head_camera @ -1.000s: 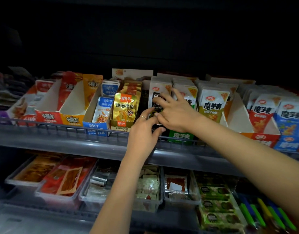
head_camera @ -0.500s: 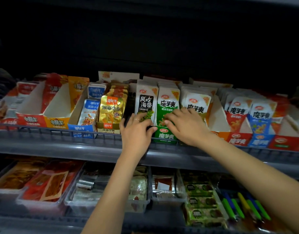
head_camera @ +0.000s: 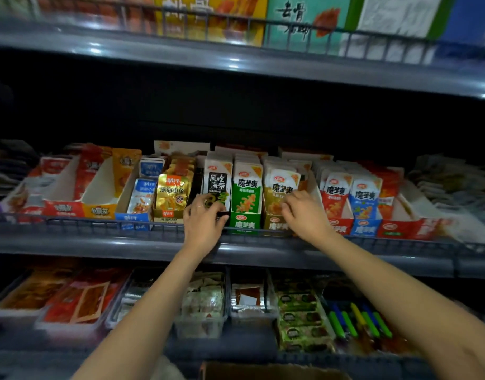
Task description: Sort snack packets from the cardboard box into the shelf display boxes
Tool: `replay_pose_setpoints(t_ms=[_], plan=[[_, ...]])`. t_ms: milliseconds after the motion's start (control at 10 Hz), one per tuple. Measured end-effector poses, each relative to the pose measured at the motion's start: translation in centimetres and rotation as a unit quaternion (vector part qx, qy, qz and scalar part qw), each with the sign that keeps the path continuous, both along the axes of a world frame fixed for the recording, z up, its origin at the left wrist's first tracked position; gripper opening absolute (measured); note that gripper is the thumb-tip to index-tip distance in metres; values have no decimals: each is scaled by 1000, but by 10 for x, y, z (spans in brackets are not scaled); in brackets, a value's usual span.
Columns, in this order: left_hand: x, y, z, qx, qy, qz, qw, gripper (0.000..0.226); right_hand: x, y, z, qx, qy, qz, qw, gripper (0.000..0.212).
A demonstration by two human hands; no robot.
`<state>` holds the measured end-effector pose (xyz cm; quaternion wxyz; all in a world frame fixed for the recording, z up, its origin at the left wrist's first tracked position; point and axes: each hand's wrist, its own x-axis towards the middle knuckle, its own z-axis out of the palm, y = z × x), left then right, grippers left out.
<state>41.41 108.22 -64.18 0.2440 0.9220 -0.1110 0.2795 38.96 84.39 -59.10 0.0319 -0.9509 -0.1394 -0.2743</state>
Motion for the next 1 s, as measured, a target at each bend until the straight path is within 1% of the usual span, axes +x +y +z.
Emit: replay_pose_setpoints(t_ms=[100,200,300,400,500,600,700,800,900,1000], plan=[[0,0,5,31,50,0,998,27,-2,-6,-3,-76,64,1,995,32],[2,2,9,51,73,-6,996,26,-2,-4,-2,-108,99,15,989,46],[2,2,9,59,75,-5,995,27,2,-7,-2,-135,115,21,984,47],[-7,-1,3,44,7,11,999,28,2,-10,-1,-111,72,58,990,55],[-17,-4,3,90,-154,-7,984,34,6,-9,0,-55,-33,130,989,42],[-12,-16,22,218,-232,-134,938,21,25,-3,3,-17,-77,224,971,28],[7,-28,57,302,-189,-227,906,27,49,-7,14,-33,-50,297,953,24],[26,-30,76,342,-174,-272,882,27,61,-21,30,-95,-18,364,926,20],[37,-33,90,347,-151,-304,875,24,69,-38,47,-91,26,369,925,21],[32,-46,109,303,-100,-303,898,23,67,-44,62,-48,89,343,934,24]])
